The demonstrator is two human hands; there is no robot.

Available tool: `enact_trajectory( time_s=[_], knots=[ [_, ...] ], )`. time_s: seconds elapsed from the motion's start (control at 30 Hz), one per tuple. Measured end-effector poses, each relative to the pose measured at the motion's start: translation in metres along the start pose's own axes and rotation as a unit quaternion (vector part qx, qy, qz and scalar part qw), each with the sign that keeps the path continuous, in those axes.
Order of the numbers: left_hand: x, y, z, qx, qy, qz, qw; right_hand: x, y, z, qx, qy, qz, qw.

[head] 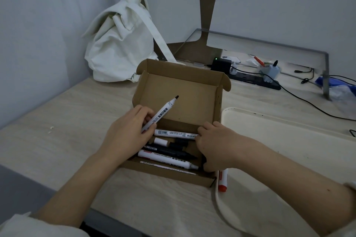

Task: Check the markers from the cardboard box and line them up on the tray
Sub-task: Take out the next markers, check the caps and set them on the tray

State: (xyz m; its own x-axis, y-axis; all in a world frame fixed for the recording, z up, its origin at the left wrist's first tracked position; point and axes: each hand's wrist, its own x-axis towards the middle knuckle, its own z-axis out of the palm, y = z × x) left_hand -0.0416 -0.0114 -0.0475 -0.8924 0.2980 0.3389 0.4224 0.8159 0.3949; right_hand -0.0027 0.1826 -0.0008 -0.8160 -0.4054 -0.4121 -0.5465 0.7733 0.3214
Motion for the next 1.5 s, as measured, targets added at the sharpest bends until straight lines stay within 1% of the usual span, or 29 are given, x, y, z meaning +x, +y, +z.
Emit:
enact_trajectory(
  time_s=[0.1, 0.17, 0.23, 0.27, 0.3, 0.33, 0.37, 0.4, 0.47, 0.53, 0.6, 0.63, 0.67, 0.73, 0.77, 0.8, 0.87, 0.93, 1.13, 1.17, 1.2, 1.23, 1.27, 1.33, 1.37, 1.4, 1.5],
  knots=[
    [0.0, 0.0, 0.0, 0.0, 0.001, 0.001, 1.0, -0.006, 0.006, -0.003, 0.034, 0.016, 0.004, 0.999],
    [0.0, 0.0, 0.0, -0.002, 0.002, 0.001, 1.0, -0.013, 0.014, -0.005, 0.089, 0.041, 0.004, 0.995],
    [0.0, 0.0, 0.0, -0.005, 0.001, 0.001, 1.0, -0.022, 0.026, -0.008, 0.176, 0.057, 0.01, 0.983],
    [0.0, 0.001, 0.0, -0.005, 0.001, 0.004, 1.0, -0.026, 0.033, -0.009, 0.238, 0.062, 0.018, 0.969],
    [0.0, 0.001, -0.001, -0.005, 0.0, 0.007, 1.0, -0.03, 0.04, -0.011, 0.316, 0.067, 0.028, 0.946],
    [0.0, 0.003, -0.002, -0.005, 0.0, 0.011, 1.0, -0.035, 0.046, -0.011, 0.402, 0.074, 0.036, 0.912],
    [0.0, 0.004, -0.003, -0.005, 0.002, 0.014, 1.0, -0.038, 0.051, -0.011, 0.491, 0.082, 0.037, 0.867],
    [-0.001, 0.005, -0.004, -0.006, 0.007, 0.018, 1.0, -0.041, 0.055, -0.009, 0.574, 0.093, 0.029, 0.813],
    [-0.002, 0.008, -0.006, -0.01, 0.015, 0.024, 1.0, -0.045, 0.058, -0.003, 0.701, 0.117, 0.006, 0.703],
    [-0.004, 0.011, -0.008, -0.015, 0.019, 0.029, 0.999, -0.044, 0.058, 0.004, 0.8, 0.122, -0.029, 0.587],
    [-0.005, 0.016, -0.01, -0.021, 0.021, 0.034, 0.999, -0.042, 0.057, 0.009, 0.874, 0.109, -0.063, 0.469],
    [-0.005, 0.018, -0.011, -0.023, 0.023, 0.037, 0.999, -0.042, 0.056, 0.011, 0.899, 0.101, -0.076, 0.418],
    [-0.005, 0.021, -0.013, -0.026, 0.025, 0.04, 0.999, -0.041, 0.056, 0.013, 0.918, 0.095, -0.085, 0.376],
    [-0.005, 0.024, -0.015, -0.029, 0.026, 0.048, 0.998, -0.039, 0.055, 0.016, 0.942, 0.088, -0.103, 0.307],
    [-0.005, 0.027, -0.016, -0.031, 0.026, 0.05, 0.998, -0.038, 0.055, 0.018, 0.949, 0.086, -0.109, 0.282],
    [-0.005, 0.029, -0.017, -0.033, 0.026, 0.049, 0.998, -0.037, 0.054, 0.018, 0.954, 0.086, -0.11, 0.265],
    [-0.005, 0.032, -0.017, -0.037, 0.027, 0.044, 0.998, -0.036, 0.053, 0.02, 0.96, 0.09, -0.104, 0.245],
    [-0.005, 0.035, -0.017, -0.036, 0.029, 0.042, 0.998, -0.037, 0.051, 0.022, 0.961, 0.099, -0.095, 0.241],
    [-0.006, 0.039, -0.017, -0.05, 0.038, 0.051, 0.997, -0.038, 0.046, 0.023, 0.956, 0.122, -0.08, 0.256],
    [-0.006, 0.04, -0.017, -0.053, 0.039, 0.055, 0.996, -0.039, 0.045, 0.022, 0.953, 0.126, -0.072, 0.266],
    [-0.006, 0.041, -0.018, -0.055, 0.04, 0.061, 0.996, -0.039, 0.044, 0.021, 0.946, 0.137, -0.059, 0.289],
    [-0.006, 0.042, -0.019, -0.058, 0.042, 0.068, 0.995, -0.039, 0.043, 0.021, 0.931, 0.153, -0.04, 0.328],
    [-0.007, 0.042, -0.02, -0.061, 0.045, 0.075, 0.994, -0.039, 0.042, 0.02, 0.907, 0.175, -0.018, 0.383],
    [-0.007, 0.043, -0.021, -0.07, 0.049, 0.088, 0.992, -0.04, 0.039, 0.019, 0.83, 0.221, 0.037, 0.511],
    [-0.007, 0.043, -0.021, -0.072, 0.051, 0.095, 0.992, -0.04, 0.037, 0.017, 0.785, 0.246, 0.066, 0.565],
    [-0.007, 0.044, -0.022, -0.071, 0.052, 0.102, 0.991, -0.04, 0.035, 0.016, 0.743, 0.271, 0.092, 0.605],
    [-0.008, 0.045, -0.025, -0.062, 0.053, 0.118, 0.99, -0.038, 0.031, 0.012, 0.627, 0.348, 0.125, 0.686]
  ],
)
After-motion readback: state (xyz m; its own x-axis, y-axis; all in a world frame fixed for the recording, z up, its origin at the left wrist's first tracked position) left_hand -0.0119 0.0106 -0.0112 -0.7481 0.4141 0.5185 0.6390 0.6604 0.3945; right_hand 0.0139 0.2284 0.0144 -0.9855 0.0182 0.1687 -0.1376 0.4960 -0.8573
